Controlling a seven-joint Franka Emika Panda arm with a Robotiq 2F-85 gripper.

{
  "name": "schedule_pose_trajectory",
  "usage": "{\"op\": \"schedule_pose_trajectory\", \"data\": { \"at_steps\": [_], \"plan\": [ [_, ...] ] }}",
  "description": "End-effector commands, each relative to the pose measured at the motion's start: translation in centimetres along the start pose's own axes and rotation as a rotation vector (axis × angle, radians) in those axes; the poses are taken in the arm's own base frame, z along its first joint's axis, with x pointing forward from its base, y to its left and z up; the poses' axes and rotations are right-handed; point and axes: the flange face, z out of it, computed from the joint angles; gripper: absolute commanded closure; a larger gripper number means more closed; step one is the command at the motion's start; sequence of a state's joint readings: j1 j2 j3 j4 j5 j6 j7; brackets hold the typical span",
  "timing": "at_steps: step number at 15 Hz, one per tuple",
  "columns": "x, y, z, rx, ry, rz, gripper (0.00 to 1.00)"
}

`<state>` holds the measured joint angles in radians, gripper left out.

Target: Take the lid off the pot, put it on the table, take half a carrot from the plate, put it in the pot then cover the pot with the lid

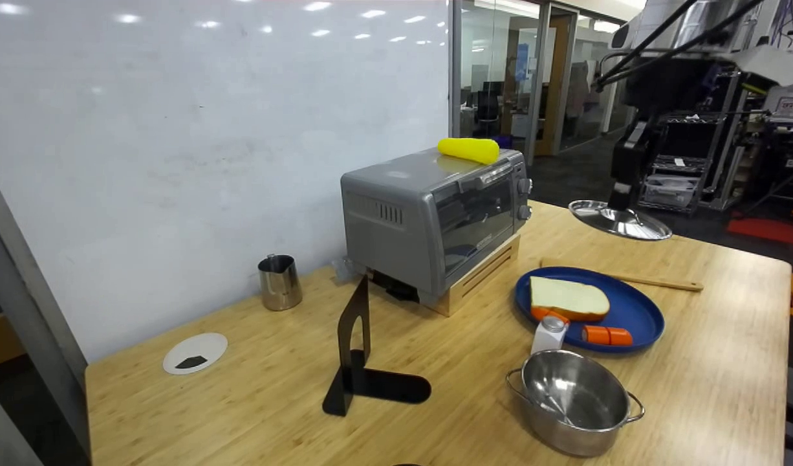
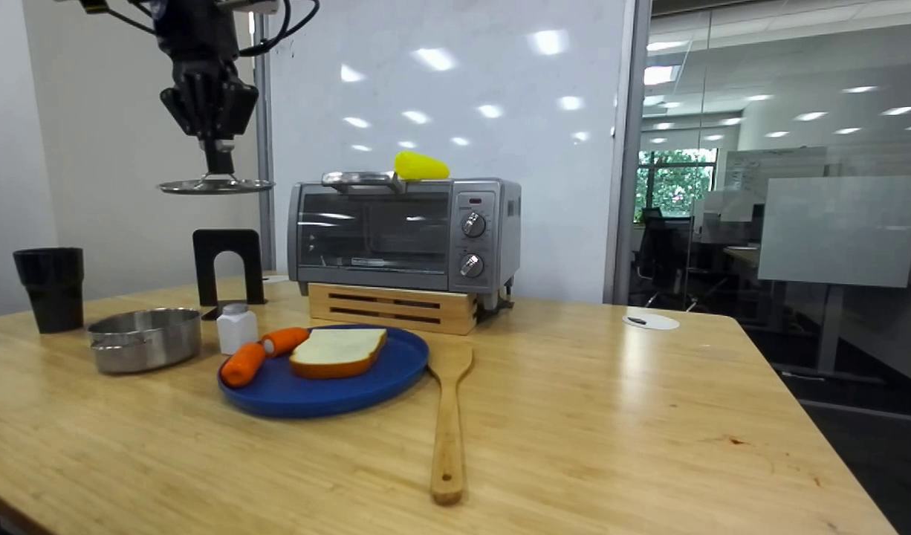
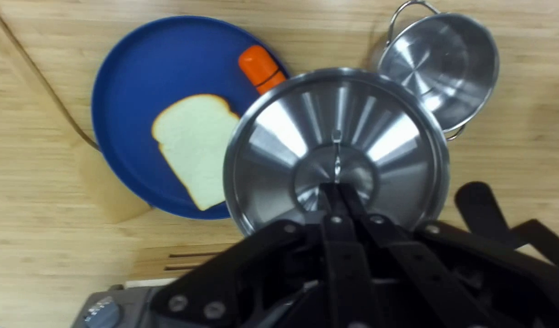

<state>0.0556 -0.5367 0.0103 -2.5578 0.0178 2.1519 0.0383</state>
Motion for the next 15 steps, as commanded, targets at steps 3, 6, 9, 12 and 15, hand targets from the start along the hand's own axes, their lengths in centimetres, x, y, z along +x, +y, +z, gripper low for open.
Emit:
{"op": "schedule_pose_trajectory", "data": {
  "at_steps": [3, 6, 9, 12, 15],
  "plan": [
    [-0.9, 10.3, -0.3, 0.011, 0.012, 0.268, 0.99],
    [-1.2, 15.2, -0.4, 0.023, 0.019, 0.389, 0.99],
    [-1.4, 19.0, -0.4, 0.031, 0.017, 0.489, 0.99],
    [-1.2, 22.5, -0.2, 0.039, 0.005, 0.579, 0.99],
    [-0.3, 25.1, 0.1, 0.051, -0.008, 0.652, 0.99]
  ]
}}
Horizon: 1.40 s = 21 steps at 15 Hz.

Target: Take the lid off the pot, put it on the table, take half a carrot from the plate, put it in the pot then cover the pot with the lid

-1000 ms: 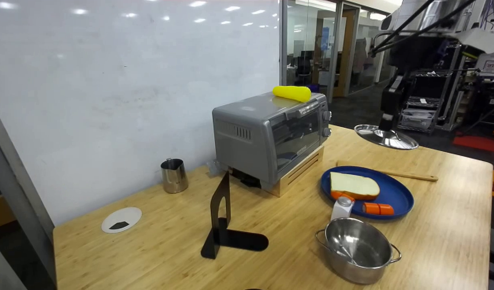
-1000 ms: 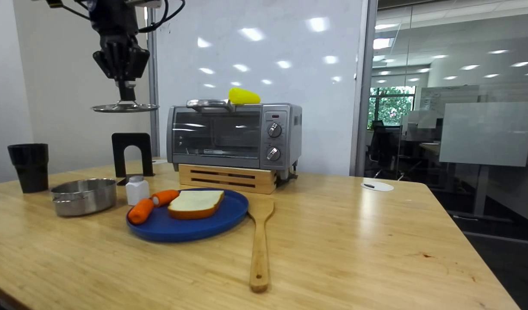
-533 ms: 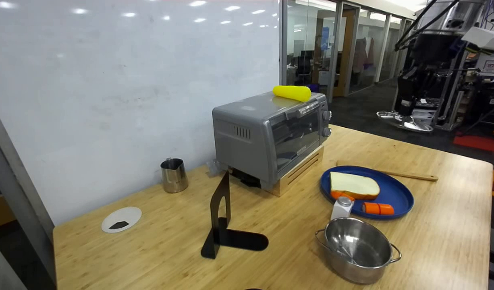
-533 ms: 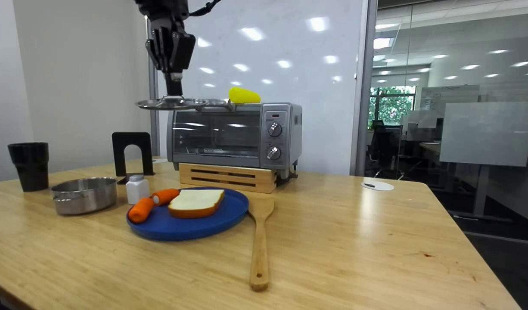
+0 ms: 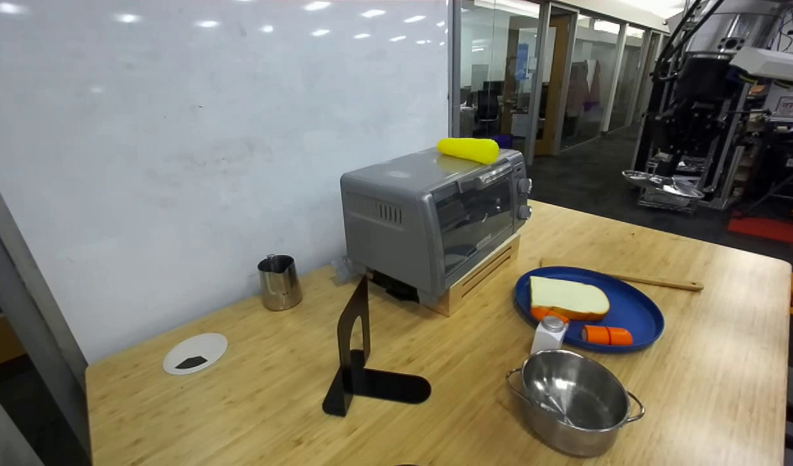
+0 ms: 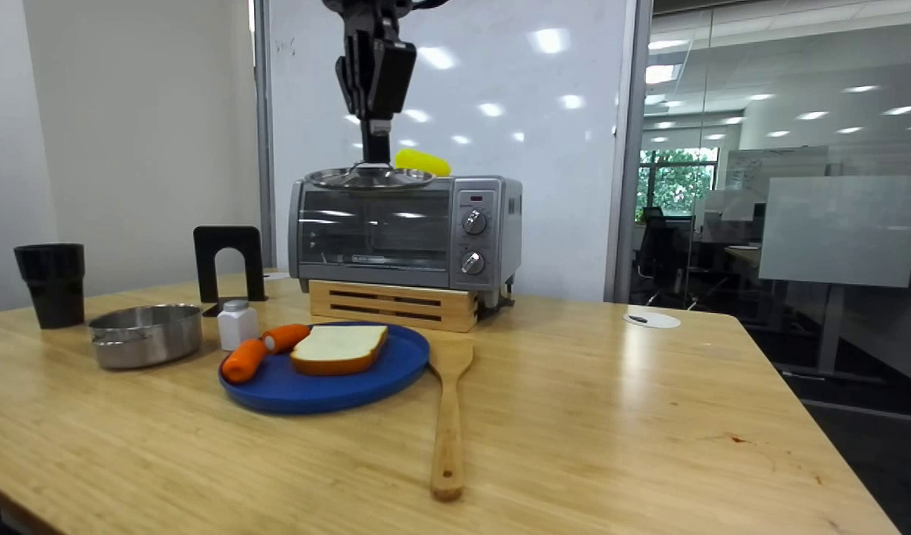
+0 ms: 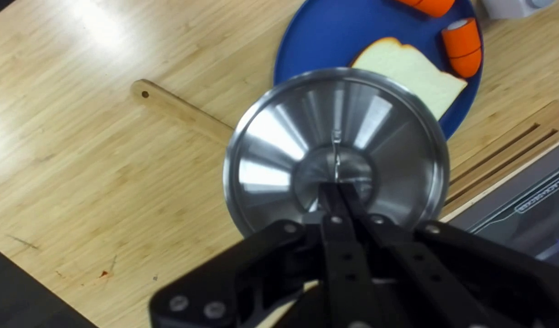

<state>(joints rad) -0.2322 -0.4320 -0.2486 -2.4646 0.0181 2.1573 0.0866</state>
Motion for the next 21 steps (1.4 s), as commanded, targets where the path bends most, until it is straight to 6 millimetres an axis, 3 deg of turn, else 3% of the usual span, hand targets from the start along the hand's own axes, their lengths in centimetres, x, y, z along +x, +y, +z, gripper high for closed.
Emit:
{"op": "schedule_pose_trajectory", "data": {
  "at_steps": [1, 4, 5, 13, 16, 21],
  "plan": [
    [3.6, 1.5, 0.4, 0.001, -0.023, 0.093, 0.99],
    [5.2, 1.1, 0.4, -0.001, -0.024, 0.137, 0.99],
    [3.7, 1.3, 0.3, 0.001, -0.009, 0.104, 0.99],
    [4.0, 0.8, 0.5, -0.009, 0.009, 0.111, 0.99],
    [6.1, 1.2, 1.1, -0.008, 0.021, 0.188, 0.99],
    [10.7, 3.9, 4.0, -0.036, -0.001, 0.369, 0.99]
  ]
}}
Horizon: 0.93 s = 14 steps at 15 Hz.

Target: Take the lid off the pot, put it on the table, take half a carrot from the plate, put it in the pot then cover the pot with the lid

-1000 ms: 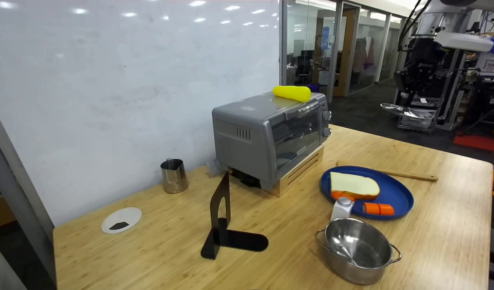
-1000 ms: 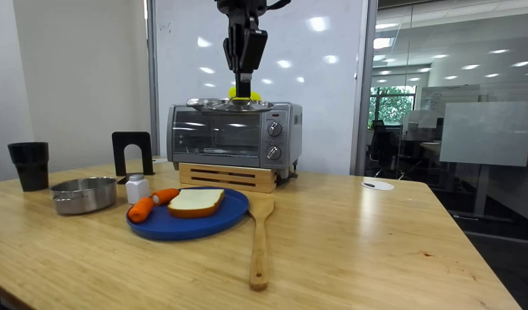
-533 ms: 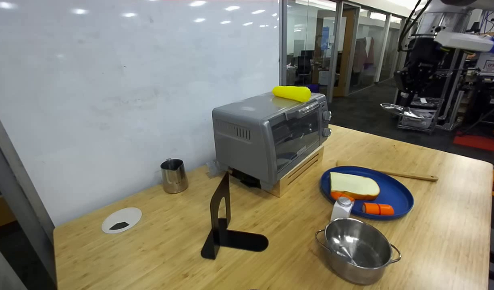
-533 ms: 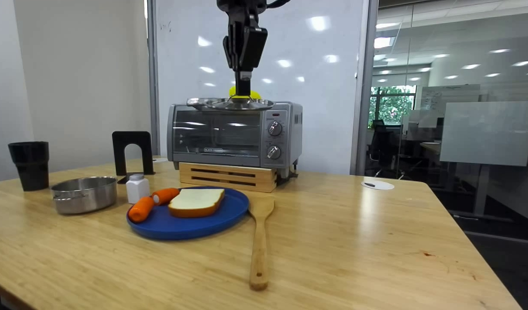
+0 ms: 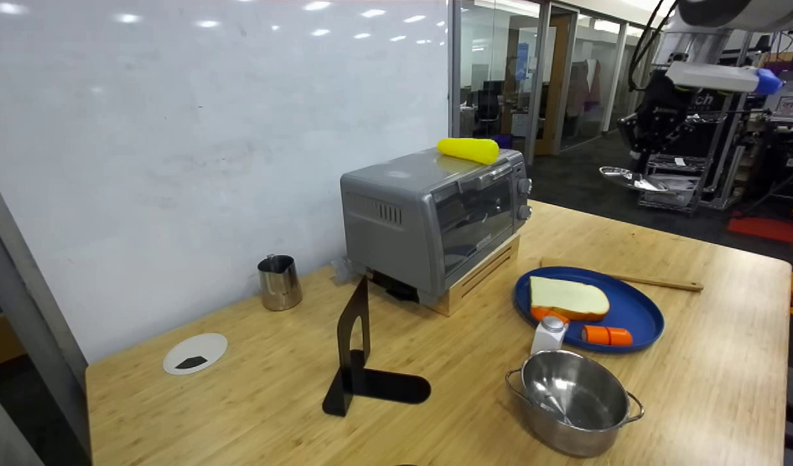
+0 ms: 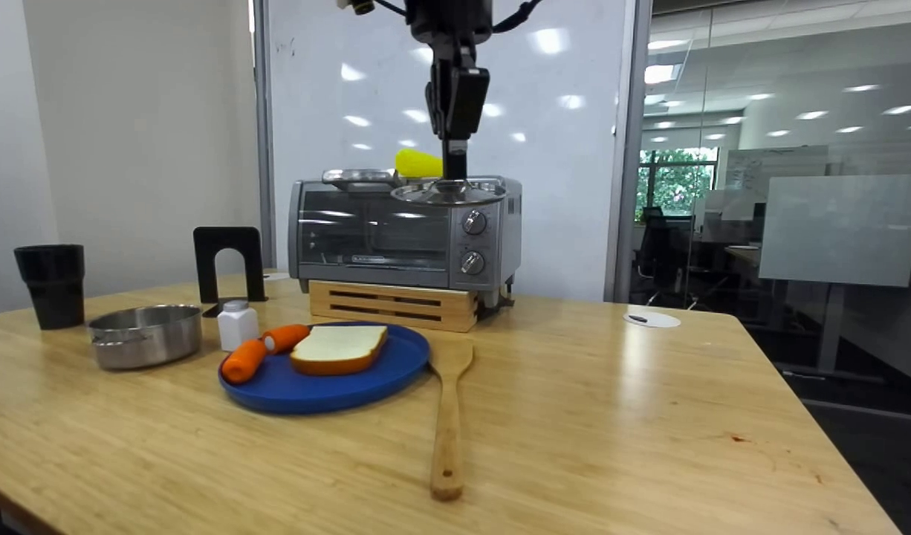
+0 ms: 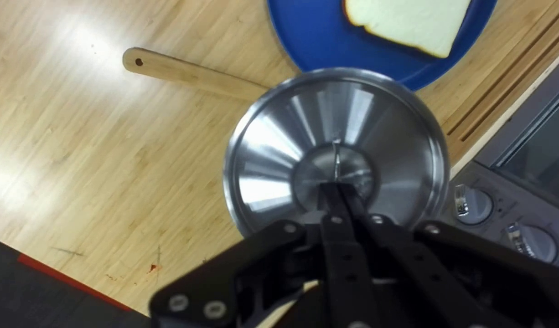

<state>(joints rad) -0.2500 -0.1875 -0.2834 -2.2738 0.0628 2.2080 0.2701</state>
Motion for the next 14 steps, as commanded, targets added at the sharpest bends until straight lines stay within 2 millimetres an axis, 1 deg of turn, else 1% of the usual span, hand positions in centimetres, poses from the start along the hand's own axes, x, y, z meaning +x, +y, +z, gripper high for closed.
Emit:
{"op": "schedule_pose_trajectory", "data": {
  "at_steps": [1, 4, 7, 11, 14],
  "plan": [
    [4.7, 1.0, 2.7, -0.021, -0.017, 0.118, 0.99],
    [6.9, 2.3, 5.2, -0.043, -0.033, 0.186, 0.99],
    [8.6, 3.5, 7.7, -0.075, -0.045, 0.234, 0.99],
    [9.7, 4.3, 10.8, -0.08, -0.047, 0.242, 0.99],
    [9.5, 4.2, 12.9, -0.086, -0.046, 0.223, 0.99]
  ]
}}
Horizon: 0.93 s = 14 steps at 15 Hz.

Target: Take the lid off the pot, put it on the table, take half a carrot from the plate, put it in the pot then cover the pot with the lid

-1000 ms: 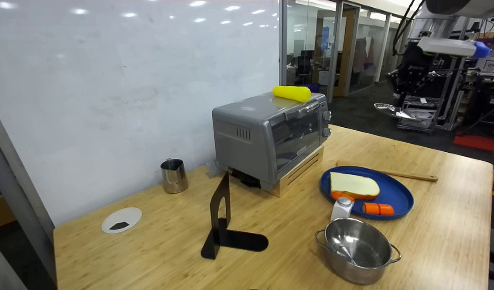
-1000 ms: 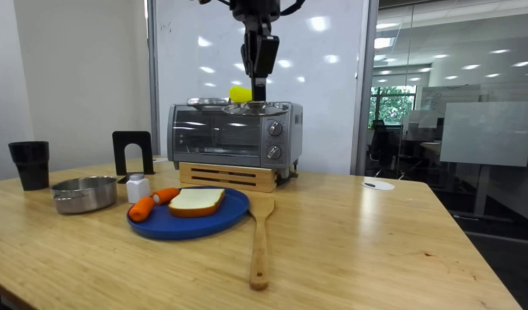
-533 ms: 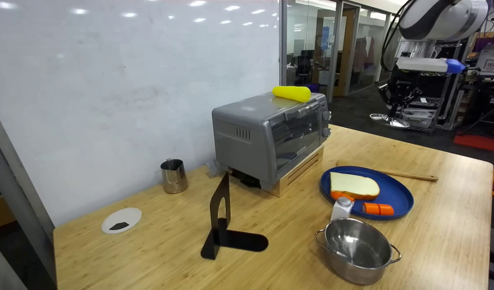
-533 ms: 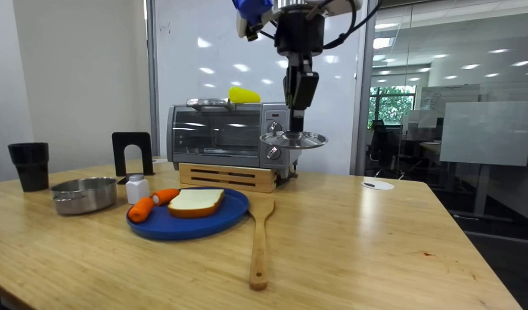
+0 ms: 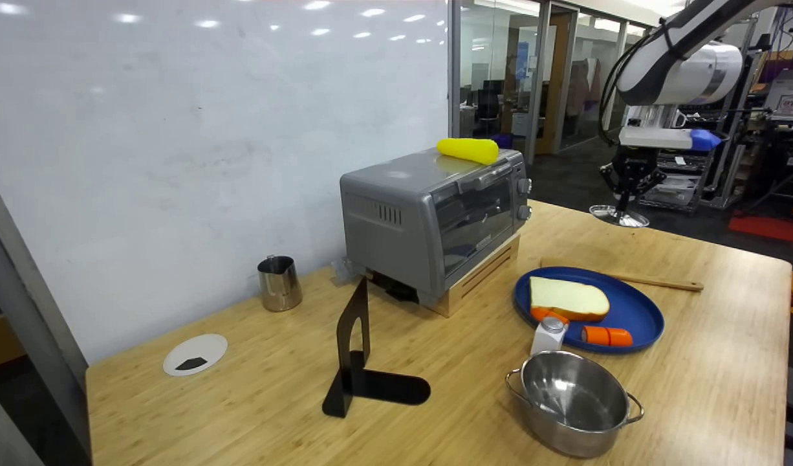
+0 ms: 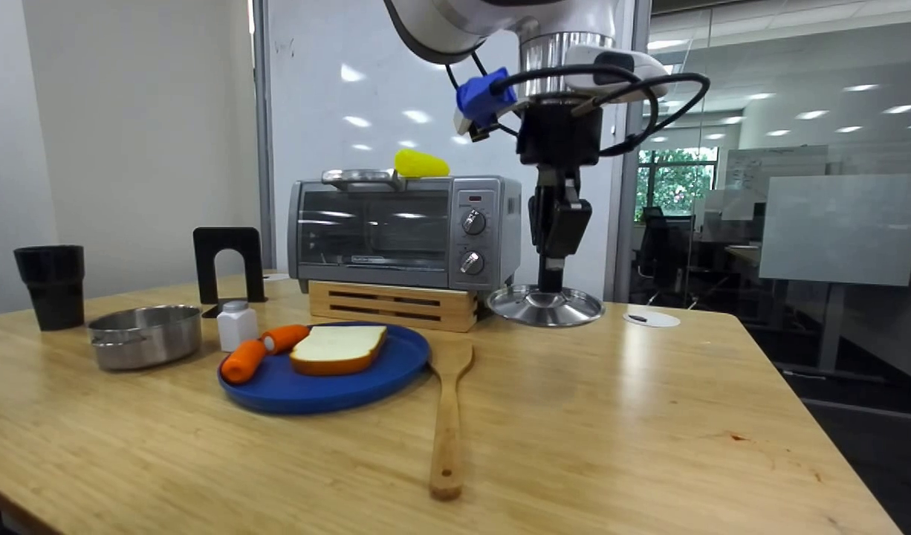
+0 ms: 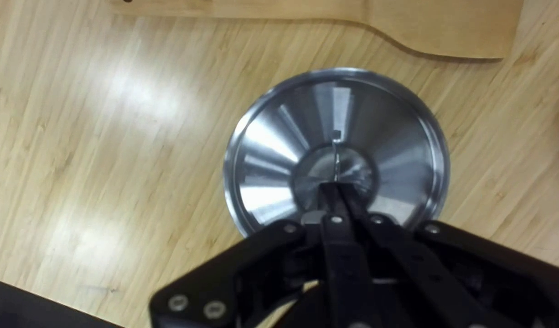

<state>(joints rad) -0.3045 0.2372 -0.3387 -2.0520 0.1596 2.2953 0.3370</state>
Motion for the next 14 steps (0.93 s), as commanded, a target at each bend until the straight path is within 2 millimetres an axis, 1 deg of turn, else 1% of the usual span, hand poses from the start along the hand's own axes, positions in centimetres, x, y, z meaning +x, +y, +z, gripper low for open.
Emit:
{"op": "schedule_pose_trajectory", "data": {
  "at_steps": [1, 5, 6, 9, 12, 14],
  "plan": [
    [0.6, -0.3, 2.0, 0.004, 0.006, -0.024, 0.99],
    [0.2, -0.1, 4.3, -0.026, -0.005, -0.061, 0.99],
    [0.0, 0.0, 5.2, -0.038, -0.01, -0.073, 0.99],
    [-0.2, 0.2, 6.6, -0.055, -0.016, -0.095, 0.99],
    [-0.3, 0.4, 7.6, -0.067, -0.016, -0.109, 0.99],
    [-0.5, 0.5, 8.0, -0.073, -0.011, -0.121, 0.99]
  ]
}}
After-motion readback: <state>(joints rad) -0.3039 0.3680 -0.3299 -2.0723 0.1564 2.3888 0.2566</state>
